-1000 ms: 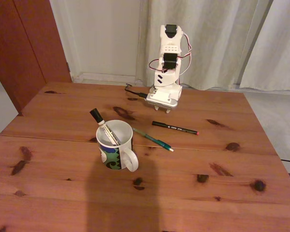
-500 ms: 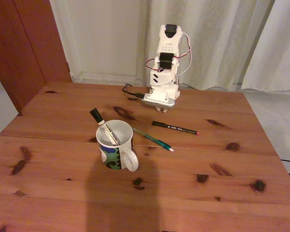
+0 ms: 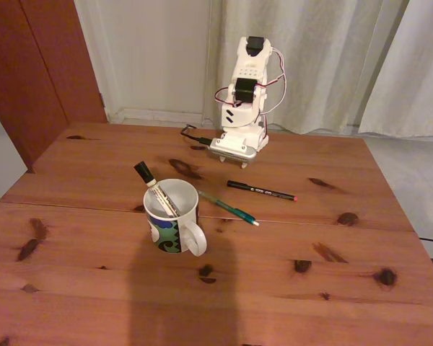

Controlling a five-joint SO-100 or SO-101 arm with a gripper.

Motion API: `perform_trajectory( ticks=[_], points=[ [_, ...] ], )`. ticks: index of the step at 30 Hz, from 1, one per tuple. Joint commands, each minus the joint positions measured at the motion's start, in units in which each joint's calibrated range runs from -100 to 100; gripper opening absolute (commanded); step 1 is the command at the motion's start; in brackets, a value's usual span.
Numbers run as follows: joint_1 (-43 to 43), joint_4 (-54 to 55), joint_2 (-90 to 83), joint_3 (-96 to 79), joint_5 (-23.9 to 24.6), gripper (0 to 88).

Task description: Clean up the desk and place the pens and markers into the cup

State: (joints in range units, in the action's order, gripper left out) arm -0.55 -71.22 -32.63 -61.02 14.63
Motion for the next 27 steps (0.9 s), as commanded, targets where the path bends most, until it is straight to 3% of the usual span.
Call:
perform_trajectory(
  ticks=[1, 19, 27],
  points=[
    [-0.1, 0.4, -0.1, 2.2, 0.2, 25.0],
    [-4.0, 0.5, 0.0, 3.9, 0.6, 24.5],
    [-3.5, 0.5, 0.6, 7.5, 14.0, 24.6]
  ],
)
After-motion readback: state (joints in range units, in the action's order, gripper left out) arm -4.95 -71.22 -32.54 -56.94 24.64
